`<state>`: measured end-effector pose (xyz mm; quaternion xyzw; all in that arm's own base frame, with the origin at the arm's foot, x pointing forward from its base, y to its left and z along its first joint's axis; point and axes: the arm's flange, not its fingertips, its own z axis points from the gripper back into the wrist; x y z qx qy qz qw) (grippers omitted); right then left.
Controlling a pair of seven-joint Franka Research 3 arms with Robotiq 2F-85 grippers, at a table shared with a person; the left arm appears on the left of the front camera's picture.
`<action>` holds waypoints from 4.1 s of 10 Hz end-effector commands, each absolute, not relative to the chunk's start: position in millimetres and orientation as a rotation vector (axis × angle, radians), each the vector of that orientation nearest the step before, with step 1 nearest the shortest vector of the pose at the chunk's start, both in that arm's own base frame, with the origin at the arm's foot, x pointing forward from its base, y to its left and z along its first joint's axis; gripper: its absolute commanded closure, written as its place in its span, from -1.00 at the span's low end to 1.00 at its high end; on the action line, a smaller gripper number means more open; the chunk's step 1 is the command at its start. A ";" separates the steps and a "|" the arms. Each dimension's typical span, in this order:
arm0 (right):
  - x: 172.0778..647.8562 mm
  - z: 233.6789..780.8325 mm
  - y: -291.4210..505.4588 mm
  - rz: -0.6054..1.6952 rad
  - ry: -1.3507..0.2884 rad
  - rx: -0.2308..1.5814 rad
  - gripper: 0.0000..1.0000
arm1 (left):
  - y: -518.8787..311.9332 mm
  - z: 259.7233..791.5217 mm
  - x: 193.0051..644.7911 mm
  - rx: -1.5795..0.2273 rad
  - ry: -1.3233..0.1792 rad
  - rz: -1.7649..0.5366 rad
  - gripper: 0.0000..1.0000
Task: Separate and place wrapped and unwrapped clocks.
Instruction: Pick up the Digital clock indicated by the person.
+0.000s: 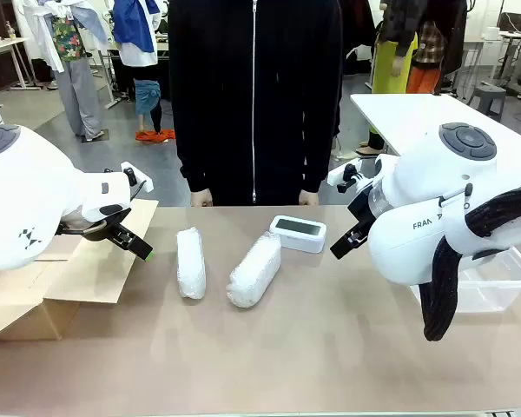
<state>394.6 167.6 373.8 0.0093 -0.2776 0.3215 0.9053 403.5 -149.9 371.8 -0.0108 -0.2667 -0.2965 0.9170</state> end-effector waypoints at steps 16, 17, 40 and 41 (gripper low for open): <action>399.2 414.6 160.8 0.718 -0.636 0.106 -1.00 | -153.7 397.2 397.9 -0.011 -0.567 -0.658 -1.00; 385.5 449.6 155.0 0.778 -0.670 0.138 -1.00 | -151.2 430.2 387.1 -0.045 -0.579 -0.704 -1.00; 311.5 562.7 83.4 1.126 -0.801 0.359 -1.00 | -62.6 542.7 317.8 -0.380 -0.685 -0.956 -1.00; 311.5 562.7 83.4 1.126 -0.801 0.359 -1.00 | -62.6 542.7 317.8 -0.380 -0.685 -0.956 -1.00</action>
